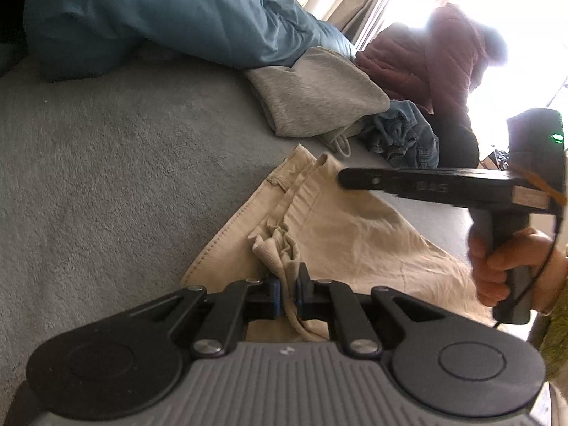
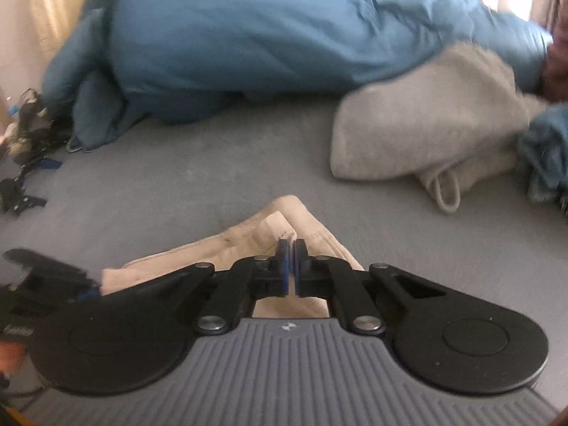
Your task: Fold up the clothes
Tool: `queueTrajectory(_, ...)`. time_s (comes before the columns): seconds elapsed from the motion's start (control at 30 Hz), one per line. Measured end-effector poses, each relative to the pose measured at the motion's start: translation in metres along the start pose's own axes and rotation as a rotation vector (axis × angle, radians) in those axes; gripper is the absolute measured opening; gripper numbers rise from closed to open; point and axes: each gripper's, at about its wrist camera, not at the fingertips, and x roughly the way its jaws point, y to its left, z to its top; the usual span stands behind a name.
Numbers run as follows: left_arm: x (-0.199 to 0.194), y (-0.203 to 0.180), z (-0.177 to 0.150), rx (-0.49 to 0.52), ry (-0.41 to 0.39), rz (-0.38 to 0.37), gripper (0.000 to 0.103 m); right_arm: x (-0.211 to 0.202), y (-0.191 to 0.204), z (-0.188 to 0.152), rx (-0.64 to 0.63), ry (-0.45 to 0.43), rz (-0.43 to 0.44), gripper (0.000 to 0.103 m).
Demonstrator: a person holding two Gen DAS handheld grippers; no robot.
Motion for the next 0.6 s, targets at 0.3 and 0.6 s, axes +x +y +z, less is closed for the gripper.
queueTrajectory(0.3, 0.001, 0.011, -0.001, -0.018, 0.013, -0.051, 0.008, 0.021, -0.001, 0.009, -0.149, 0.157, 0.021, 0.004)
queueTrajectory(0.6, 0.002, 0.016, -0.003, -0.050, 0.001, -0.067, 0.008, 0.056, -0.026, 0.031, -0.153, 0.319, 0.122, 0.014)
